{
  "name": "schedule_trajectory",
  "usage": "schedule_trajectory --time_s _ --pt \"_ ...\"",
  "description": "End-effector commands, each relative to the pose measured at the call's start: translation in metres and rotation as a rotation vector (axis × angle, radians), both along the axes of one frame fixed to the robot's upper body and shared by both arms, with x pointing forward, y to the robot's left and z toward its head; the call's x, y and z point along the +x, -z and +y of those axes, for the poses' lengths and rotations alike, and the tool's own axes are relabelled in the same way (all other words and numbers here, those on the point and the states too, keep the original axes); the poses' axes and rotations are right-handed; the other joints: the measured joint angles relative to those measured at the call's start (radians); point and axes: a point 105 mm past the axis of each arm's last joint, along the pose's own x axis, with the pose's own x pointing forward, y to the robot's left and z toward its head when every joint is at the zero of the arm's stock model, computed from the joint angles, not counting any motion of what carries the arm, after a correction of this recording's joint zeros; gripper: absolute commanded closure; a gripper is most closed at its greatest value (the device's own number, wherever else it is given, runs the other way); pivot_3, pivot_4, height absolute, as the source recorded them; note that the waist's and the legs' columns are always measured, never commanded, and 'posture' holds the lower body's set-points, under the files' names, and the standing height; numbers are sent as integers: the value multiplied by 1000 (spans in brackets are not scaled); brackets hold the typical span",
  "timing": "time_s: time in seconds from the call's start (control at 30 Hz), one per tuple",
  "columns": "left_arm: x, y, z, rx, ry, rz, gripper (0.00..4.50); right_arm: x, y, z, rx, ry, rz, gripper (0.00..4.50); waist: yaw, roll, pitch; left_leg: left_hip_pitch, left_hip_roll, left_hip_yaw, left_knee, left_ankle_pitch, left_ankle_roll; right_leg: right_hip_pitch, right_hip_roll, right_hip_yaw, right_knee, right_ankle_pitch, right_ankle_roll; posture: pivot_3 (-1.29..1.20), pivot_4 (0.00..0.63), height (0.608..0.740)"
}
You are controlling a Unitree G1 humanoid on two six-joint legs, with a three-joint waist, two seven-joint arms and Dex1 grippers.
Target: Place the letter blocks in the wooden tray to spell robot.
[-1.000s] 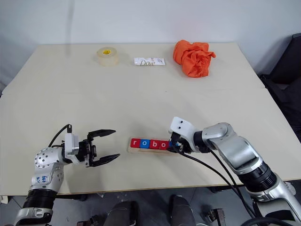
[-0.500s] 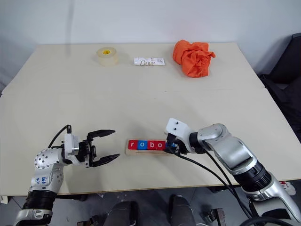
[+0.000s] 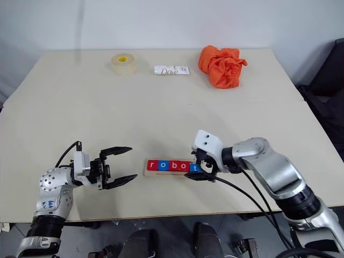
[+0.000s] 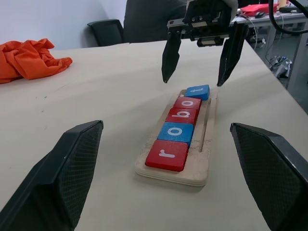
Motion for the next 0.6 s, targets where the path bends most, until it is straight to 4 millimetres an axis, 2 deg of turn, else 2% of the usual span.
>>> schedule_trajectory --time_s 0.03,0.37,0.6 --pt "0 -5 1 -6 3 -26 0 -17 -10 -6 11 -82 -5 991 4 0 0 0 0 0 0 0 0 0 0 0 0 0 0 0 150 740" --pt "-1 -5 -2 -9 9 -27 0 -22 15 -1 -5 -136 68 4486 -3 0 0 0 0 0 0 0 0 0 0 0 0 0 0 0 150 740" --pt "-1 -6 0 -7 0 -30 0 -6 25 0 -11 -134 62 4486 -2 0 0 0 0 0 0 0 0 0 0 0 0 0 0 0 150 740"
